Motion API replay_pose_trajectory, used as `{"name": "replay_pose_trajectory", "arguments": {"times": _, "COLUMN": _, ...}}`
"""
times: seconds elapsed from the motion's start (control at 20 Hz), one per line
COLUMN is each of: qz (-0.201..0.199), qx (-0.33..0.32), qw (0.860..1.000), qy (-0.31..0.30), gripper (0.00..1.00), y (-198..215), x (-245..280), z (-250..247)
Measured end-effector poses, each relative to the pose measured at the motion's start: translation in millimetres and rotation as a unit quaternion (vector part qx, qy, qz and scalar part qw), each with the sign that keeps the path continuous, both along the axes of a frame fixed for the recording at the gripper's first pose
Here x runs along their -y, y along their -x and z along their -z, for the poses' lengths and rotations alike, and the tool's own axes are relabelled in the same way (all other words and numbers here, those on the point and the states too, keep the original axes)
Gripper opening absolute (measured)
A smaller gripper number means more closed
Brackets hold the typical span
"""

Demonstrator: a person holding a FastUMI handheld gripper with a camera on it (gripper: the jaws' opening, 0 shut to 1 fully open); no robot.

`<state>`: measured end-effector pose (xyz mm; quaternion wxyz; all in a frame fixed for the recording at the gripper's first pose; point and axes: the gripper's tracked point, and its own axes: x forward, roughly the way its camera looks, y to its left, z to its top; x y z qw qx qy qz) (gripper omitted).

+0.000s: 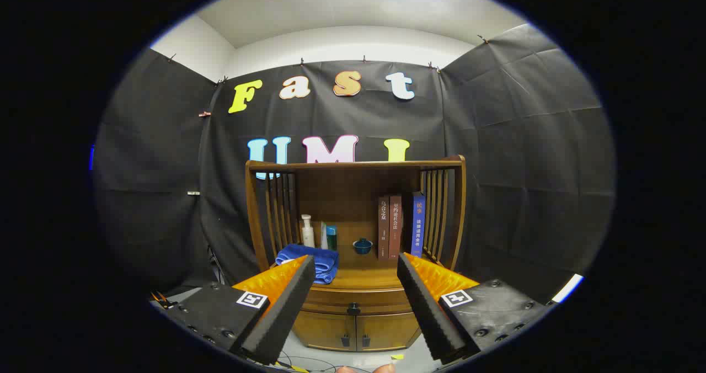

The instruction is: Pull open the drawer, take out the items inside it, and place them on the countertop above the cabinet.

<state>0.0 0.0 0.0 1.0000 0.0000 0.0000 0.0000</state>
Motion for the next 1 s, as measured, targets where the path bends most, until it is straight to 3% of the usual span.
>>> {"name": "replay_pose_trajectory", "arguments": {"times": 1.0, "qz": -0.001, "qx": 0.005, "qw": 1.000, "qy": 0.007, "gripper": 0.98, "y": -1, "x": -6, "z": 4}}
